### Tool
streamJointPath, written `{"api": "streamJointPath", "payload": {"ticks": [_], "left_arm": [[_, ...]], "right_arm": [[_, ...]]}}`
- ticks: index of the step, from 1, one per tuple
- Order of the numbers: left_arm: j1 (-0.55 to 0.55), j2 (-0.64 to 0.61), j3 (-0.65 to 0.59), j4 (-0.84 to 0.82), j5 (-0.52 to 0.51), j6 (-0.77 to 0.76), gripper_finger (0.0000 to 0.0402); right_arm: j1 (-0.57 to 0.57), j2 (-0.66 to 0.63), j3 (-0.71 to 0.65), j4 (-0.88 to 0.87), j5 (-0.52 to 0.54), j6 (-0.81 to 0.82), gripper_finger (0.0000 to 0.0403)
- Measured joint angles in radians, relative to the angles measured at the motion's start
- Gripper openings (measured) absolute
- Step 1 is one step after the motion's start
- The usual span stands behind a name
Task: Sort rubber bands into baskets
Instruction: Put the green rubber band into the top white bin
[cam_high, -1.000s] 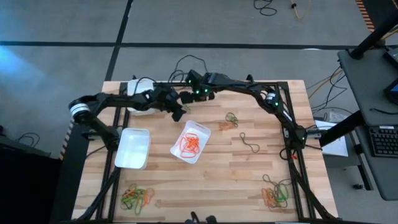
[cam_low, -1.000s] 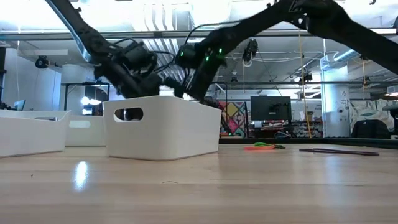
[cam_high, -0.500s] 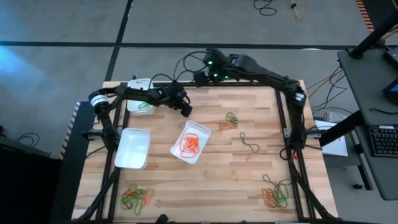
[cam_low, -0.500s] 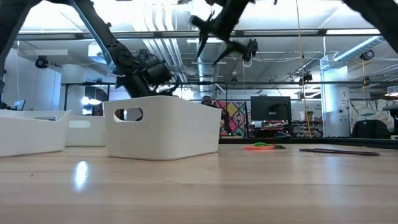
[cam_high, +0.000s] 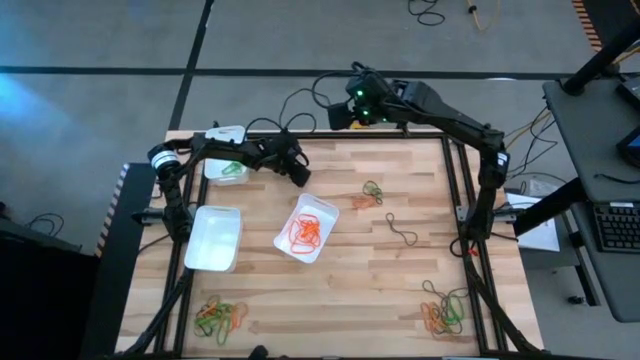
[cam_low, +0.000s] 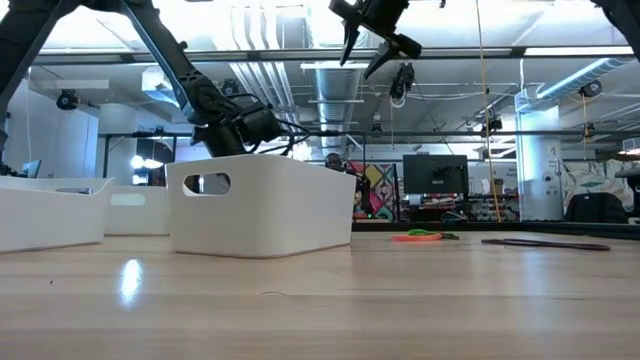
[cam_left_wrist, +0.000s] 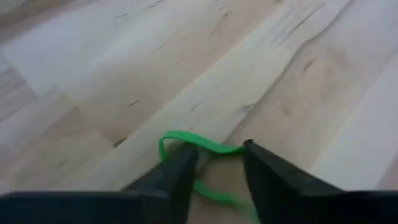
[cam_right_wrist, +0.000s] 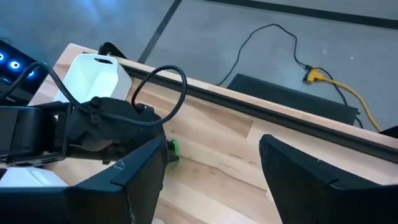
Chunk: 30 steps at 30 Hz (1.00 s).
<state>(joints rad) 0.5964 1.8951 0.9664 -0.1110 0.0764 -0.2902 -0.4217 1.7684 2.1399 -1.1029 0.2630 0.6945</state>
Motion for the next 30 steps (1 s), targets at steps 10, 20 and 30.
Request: {"api": "streamJointPath", "payload": {"ticks": [10,20,30], "left_arm": [[-0.001,-0.075,-0.011,-0.105,0.022,-0.005,0.0003],[-0.002,-0.302,-0.013,-0.282,0.018,0.034,0.0000],[0.010,-0.304,-0.018,-0.236,0.057,0.228,0.0028]], "right_arm": [[-0.003,0.001,0.000,-0.002,0.000,-0.038,0.0245],[-0.007,0.001,-0.001,-0.021,0.000,-0.067,0.0244],[-0.013,0.001,-0.001,-0.025,0.068,-0.090,0.0244]]}}
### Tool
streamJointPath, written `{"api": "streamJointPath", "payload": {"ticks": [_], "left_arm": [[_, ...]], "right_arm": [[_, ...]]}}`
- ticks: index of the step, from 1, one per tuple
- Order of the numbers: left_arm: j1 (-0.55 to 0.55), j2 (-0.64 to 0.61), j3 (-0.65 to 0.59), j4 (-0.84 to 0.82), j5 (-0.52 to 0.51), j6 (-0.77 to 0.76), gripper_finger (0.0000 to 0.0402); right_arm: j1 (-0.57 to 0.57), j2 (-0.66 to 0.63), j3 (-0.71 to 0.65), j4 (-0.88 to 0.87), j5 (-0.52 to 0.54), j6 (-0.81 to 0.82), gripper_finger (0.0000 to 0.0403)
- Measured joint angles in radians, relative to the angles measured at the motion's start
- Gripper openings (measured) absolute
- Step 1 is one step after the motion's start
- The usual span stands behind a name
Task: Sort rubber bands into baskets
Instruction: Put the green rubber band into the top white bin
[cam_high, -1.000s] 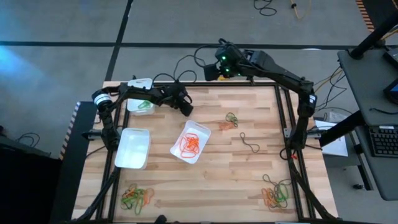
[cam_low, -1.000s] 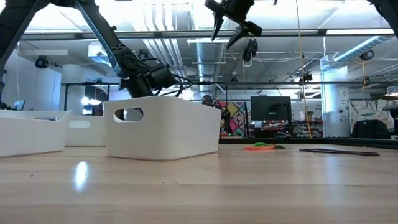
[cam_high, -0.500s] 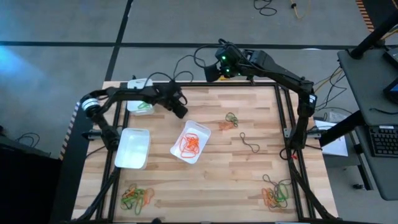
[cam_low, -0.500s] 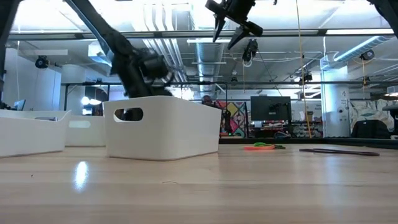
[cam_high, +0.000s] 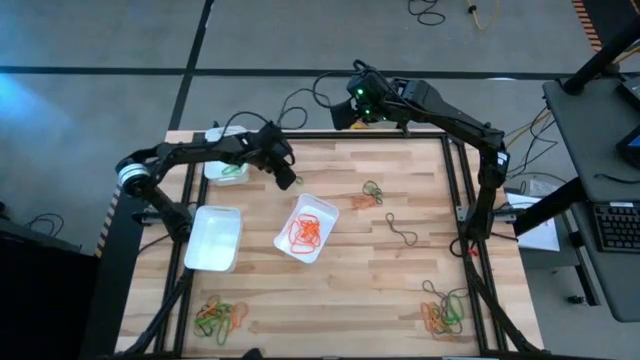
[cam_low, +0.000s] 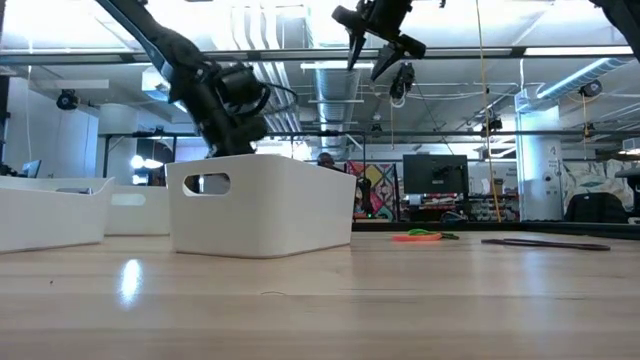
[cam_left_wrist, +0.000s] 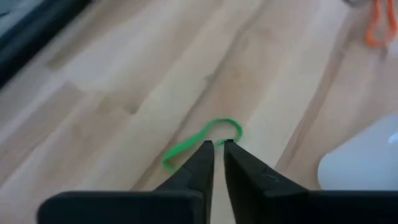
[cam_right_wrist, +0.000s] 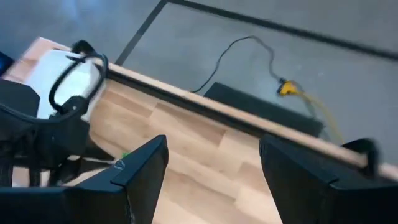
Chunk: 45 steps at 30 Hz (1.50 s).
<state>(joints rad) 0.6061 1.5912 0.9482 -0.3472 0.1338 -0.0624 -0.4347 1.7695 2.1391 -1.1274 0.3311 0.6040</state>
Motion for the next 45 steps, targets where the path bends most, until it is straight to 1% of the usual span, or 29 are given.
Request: {"api": "streamJointPath", "payload": {"ticks": [2,3,7,9,12,13,15,20,24,26,28,30,33,36,37,39,41,45], "left_arm": [[0.002,0.032,-0.001,0.020,0.033,0.073,0.0053],[0.002,0.047,-0.001,0.033,0.049,0.120,0.0067],[0.002,0.100,-0.002,0.058,0.073,0.276,0.0131],[0.002,0.112,-0.002,0.064,0.095,0.347,0.0162],[0.003,0.115,-0.005,0.064,0.195,0.451,0.0202],[0.003,0.115,-0.007,0.066,0.219,0.471,0.0212],[0.003,0.115,-0.012,0.064,0.233,0.509,0.0230],[0.008,0.118,-0.021,0.111,0.225,0.561,0.0253],[0.006,0.121,-0.021,0.112,0.205,0.608,0.0254],[0.006,0.121,-0.021,0.109,0.189,0.620,0.0255],[0.006,0.128,-0.021,0.102,0.127,0.605,0.0253],[0.010,0.160,-0.015,0.092,0.059,0.564,0.0248],[0.018,0.226,0.011,0.058,0.046,0.545,0.0236],[0.010,0.283,0.060,0.013,-0.018,0.520,0.0224],[0.008,0.296,0.080,-0.017,-0.035,0.520,0.0217],[0.009,0.313,0.111,-0.055,-0.036,0.508,0.0199],[0.009,0.324,0.128,-0.067,-0.043,0.475,0.0172],[0.009,0.326,0.127,-0.062,-0.067,0.427,0.0094]], "right_arm": [[0.000,0.000,0.000,-0.001,0.008,-0.073,0.0244],[0.001,0.000,0.000,-0.006,-0.005,-0.119,0.0244],[0.002,0.000,0.000,-0.028,-0.121,-0.305,0.0244],[0.003,-0.002,-0.001,-0.027,-0.157,-0.356,0.0244],[0.011,-0.025,0.001,0.003,-0.167,-0.406,0.0244],[0.021,-0.036,0.012,0.000,-0.171,-0.436,0.0244],[0.046,-0.066,0.040,0.005,-0.168,-0.493,0.0244],[0.097,-0.142,0.046,0.006,-0.173,-0.499,0.0244],[0.129,-0.177,-0.010,0.000,-0.119,-0.481,0.0244],[0.138,-0.193,-0.049,0.001,-0.111,-0.464,0.0244],[0.142,-0.198,-0.090,0.002,-0.113,-0.443,0.0244],[0.142,-0.197,-0.132,0.003,-0.114,-0.434,0.0244],[0.140,-0.195,-0.202,0.042,-0.112,-0.429,0.0244],[0.140,-0.196,-0.265,0.103,-0.122,-0.402,0.0244],[0.140,-0.195,-0.284,0.119,-0.128,-0.389,0.0244],[0.141,-0.196,-0.315,0.132,-0.134,-0.373,0.0244],[0.140,-0.196,-0.333,0.131,-0.141,-0.355,0.0244],[0.146,-0.208,-0.360,0.134,-0.148,-0.314,0.0244]]}}
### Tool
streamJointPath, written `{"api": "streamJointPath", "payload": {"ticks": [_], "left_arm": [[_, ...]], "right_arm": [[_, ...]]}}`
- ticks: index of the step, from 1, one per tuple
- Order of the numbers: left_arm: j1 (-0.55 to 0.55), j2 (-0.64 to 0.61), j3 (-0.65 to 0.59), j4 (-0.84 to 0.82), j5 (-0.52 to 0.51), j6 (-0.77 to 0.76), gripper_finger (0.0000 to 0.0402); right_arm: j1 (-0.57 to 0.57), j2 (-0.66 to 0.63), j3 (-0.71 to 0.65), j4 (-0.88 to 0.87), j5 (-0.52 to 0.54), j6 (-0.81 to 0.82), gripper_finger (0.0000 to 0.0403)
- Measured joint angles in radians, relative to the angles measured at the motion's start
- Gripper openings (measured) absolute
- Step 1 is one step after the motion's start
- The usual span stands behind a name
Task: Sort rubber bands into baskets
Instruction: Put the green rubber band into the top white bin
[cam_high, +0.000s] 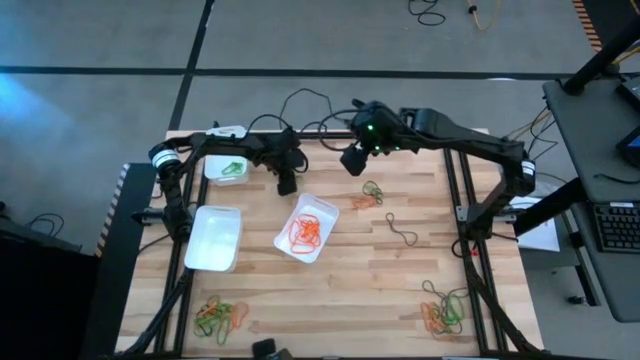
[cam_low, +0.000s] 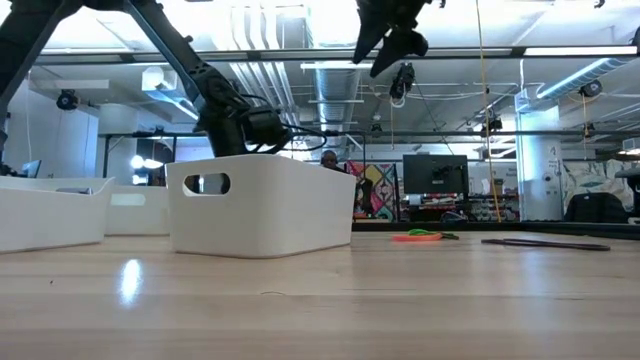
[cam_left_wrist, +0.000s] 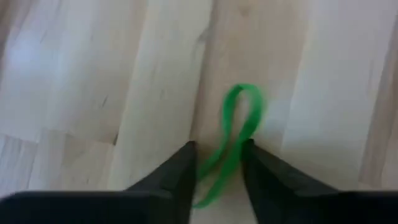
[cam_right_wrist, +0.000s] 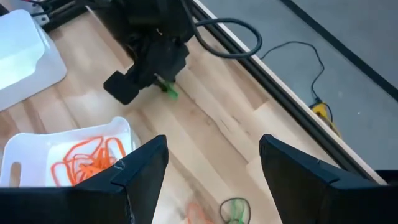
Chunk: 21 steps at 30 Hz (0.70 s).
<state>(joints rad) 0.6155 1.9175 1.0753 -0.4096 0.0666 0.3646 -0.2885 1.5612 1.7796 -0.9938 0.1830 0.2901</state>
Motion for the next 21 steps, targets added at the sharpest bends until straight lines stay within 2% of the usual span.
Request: {"api": "streamJointPath", "payload": {"ticks": [4,9,14,21], "left_arm": [[0.002,-0.006,-0.002,-0.011,0.007,-0.043,0.0013],[0.003,-0.088,-0.011,-0.077,-0.008,-0.107,0.0003],[0.013,-0.289,-0.013,-0.180,-0.032,-0.181,0.0000],[0.102,-0.547,-0.047,-0.336,-0.178,-0.358,0.0000]], "right_arm": [[0.006,-0.018,-0.005,0.001,0.000,0.001,0.0244],[0.005,-0.042,-0.005,0.001,0.001,0.000,0.0244],[0.005,-0.047,-0.006,0.001,0.001,-0.002,0.0244],[0.007,-0.048,-0.009,0.003,0.000,-0.001,0.0244]]}}
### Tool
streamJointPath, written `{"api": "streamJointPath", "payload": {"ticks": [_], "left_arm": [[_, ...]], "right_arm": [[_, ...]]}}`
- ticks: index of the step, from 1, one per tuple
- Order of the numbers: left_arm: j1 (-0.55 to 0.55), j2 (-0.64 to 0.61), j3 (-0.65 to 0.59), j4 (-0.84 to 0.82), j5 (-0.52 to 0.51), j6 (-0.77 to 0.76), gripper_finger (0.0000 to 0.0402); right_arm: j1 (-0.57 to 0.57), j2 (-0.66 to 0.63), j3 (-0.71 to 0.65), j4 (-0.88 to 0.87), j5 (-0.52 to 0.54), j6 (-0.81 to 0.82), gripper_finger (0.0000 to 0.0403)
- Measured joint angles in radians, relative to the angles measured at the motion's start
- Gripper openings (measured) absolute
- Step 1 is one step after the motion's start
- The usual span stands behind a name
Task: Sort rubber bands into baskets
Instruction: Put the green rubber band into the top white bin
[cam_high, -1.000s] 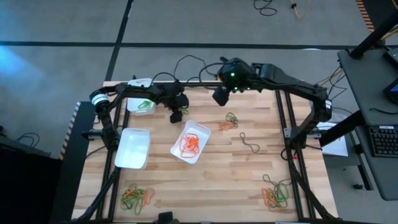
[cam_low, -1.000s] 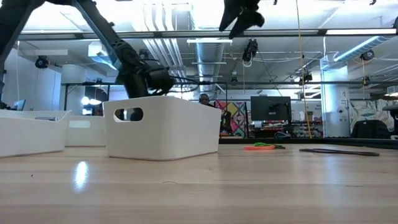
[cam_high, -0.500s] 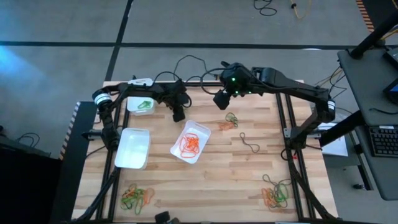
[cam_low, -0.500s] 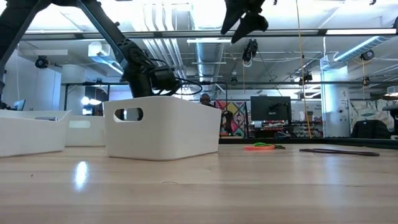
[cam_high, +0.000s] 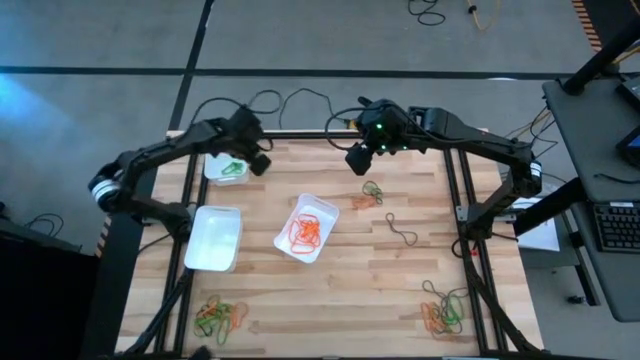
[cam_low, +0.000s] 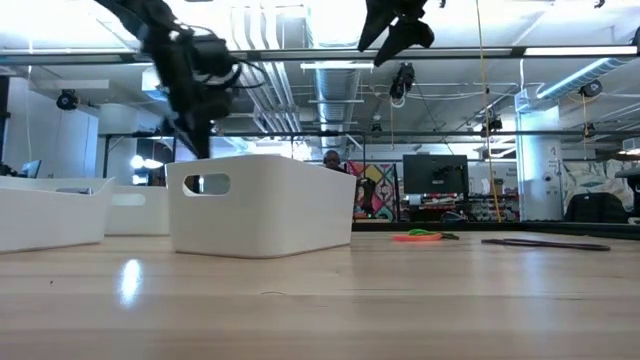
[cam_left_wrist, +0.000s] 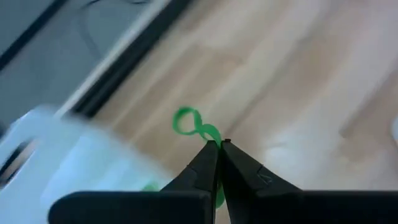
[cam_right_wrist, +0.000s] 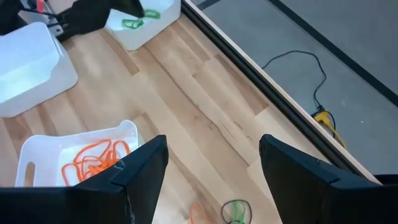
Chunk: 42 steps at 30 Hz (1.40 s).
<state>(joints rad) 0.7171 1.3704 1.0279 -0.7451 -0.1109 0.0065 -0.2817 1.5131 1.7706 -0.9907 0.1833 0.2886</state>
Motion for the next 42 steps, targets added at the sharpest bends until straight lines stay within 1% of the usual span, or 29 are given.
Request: {"api": "streamJointPath", "payload": {"ticks": [4,8,12,17,22,26,27,29,33,35,38,42], "left_arm": [[0.089,-0.048,-0.057,-0.069,-0.089,-0.128,0.0000],[0.193,-0.026,-0.116,-0.075,-0.113,-0.192,0.0000],[0.252,0.032,-0.146,-0.017,-0.111,-0.202,0.0000],[0.256,0.119,-0.160,0.028,-0.116,-0.157,0.0004],[0.267,0.177,-0.163,0.047,-0.116,-0.088,0.0040],[0.268,0.179,-0.162,0.046,-0.111,-0.067,0.0088],[0.268,0.171,-0.163,0.041,-0.114,-0.058,0.0102],[0.268,0.137,-0.164,0.028,-0.117,-0.050,0.0131],[0.268,0.024,-0.164,-0.015,-0.101,-0.056,0.0187],[0.262,-0.050,-0.164,-0.046,-0.064,-0.089,0.0210],[0.249,-0.178,-0.163,-0.074,-0.007,-0.165,0.0233],[0.209,-0.350,-0.163,-0.073,0.077,-0.281,0.0243]], "right_arm": [[0.000,0.000,0.000,0.018,0.000,0.000,0.0244],[0.000,0.000,0.000,0.037,0.000,0.011,0.0244],[0.010,0.000,0.000,0.016,-0.008,0.085,0.0244],[0.053,0.000,0.000,-0.050,-0.010,0.188,0.0244],[0.147,0.000,0.000,-0.128,-0.026,0.294,0.0244],[0.209,0.004,0.000,-0.189,-0.024,0.285,0.0244],[0.218,0.007,-0.004,-0.206,-0.006,0.267,0.0244],[0.229,0.012,-0.030,-0.226,0.047,0.232,0.0244],[0.226,0.013,-0.129,-0.240,0.053,0.172,0.0244],[0.215,0.011,-0.195,-0.239,0.052,0.160,0.0244],[0.184,0.011,-0.303,-0.216,0.052,0.159,0.0244],[0.127,0.011,-0.435,-0.165,0.052,0.137,0.0244]]}}
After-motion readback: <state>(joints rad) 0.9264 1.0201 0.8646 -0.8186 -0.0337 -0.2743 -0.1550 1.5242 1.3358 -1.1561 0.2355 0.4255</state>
